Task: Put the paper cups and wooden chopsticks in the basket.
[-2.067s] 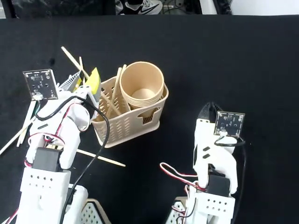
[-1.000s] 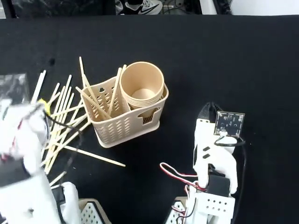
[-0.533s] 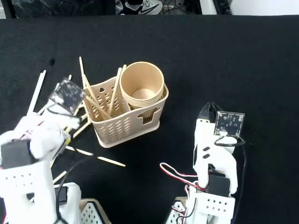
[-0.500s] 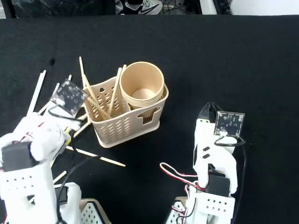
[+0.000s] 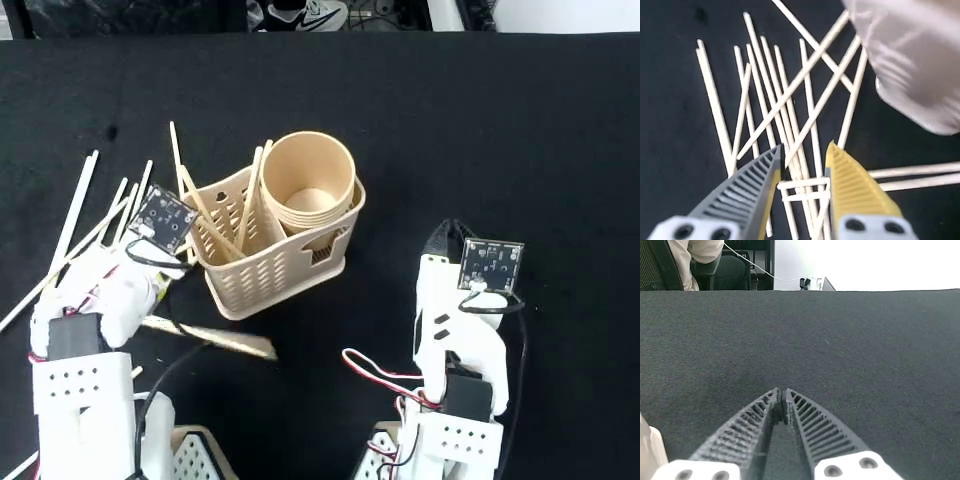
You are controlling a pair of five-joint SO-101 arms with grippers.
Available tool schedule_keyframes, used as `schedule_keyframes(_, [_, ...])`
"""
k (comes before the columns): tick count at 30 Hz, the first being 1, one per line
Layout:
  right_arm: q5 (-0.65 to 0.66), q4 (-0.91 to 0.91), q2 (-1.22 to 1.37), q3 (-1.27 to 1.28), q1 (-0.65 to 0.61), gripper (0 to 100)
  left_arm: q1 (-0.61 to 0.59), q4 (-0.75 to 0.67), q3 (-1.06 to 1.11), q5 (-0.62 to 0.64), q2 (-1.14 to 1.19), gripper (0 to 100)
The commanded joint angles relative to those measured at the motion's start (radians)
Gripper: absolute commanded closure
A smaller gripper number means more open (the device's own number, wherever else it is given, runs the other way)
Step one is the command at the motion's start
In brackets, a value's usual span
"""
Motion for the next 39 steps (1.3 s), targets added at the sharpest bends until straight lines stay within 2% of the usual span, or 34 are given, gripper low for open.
schedule_keyframes(1, [0.011, 0.002, -0.045, -0.005, -0.017, 98.5, 0.038, -0.020, -0.008, 0.044, -0.012, 85])
schedule_keyframes(5, [0.011, 0.002, -0.045, -0.005, -0.017, 98.5, 0.013, 0.002, -0.050, 0.009, -0.012, 85])
schedule_keyframes(9, [0.011, 0.002, -0.045, -0.005, -0.017, 98.5, -0.016, 0.137, -0.047, -0.252, -0.012, 85])
schedule_keyframes(11, [0.011, 0.002, -0.045, -0.005, -0.017, 98.5, -0.064, 0.196, -0.047, -0.311, -0.012, 85])
schedule_keyframes(17, [0.011, 0.002, -0.045, -0.007, -0.017, 98.5, -0.314, 0.204, -0.050, -0.212, 0.000, 85])
schedule_keyframes(20, [0.011, 0.002, -0.045, -0.007, -0.017, 98.5, -0.444, 0.147, -0.045, -0.153, 0.006, 82])
schedule_keyframes(22, [0.011, 0.002, -0.045, -0.007, -0.017, 98.5, -0.487, 0.100, -0.056, -0.110, 0.041, 79])
schedule_keyframes(26, [0.011, 0.003, -0.045, -0.005, -0.017, 98.5, -0.489, 0.071, -0.139, -0.075, 0.218, 79])
schedule_keyframes(33, [0.011, 0.003, -0.045, -0.005, -0.017, 98.5, -0.486, 0.069, -0.450, -0.080, 0.666, 79])
schedule_keyframes(39, [0.011, 0.003, -0.045, -0.005, -0.017, 98.5, -0.404, 0.072, -0.753, -0.075, 1.000, 79])
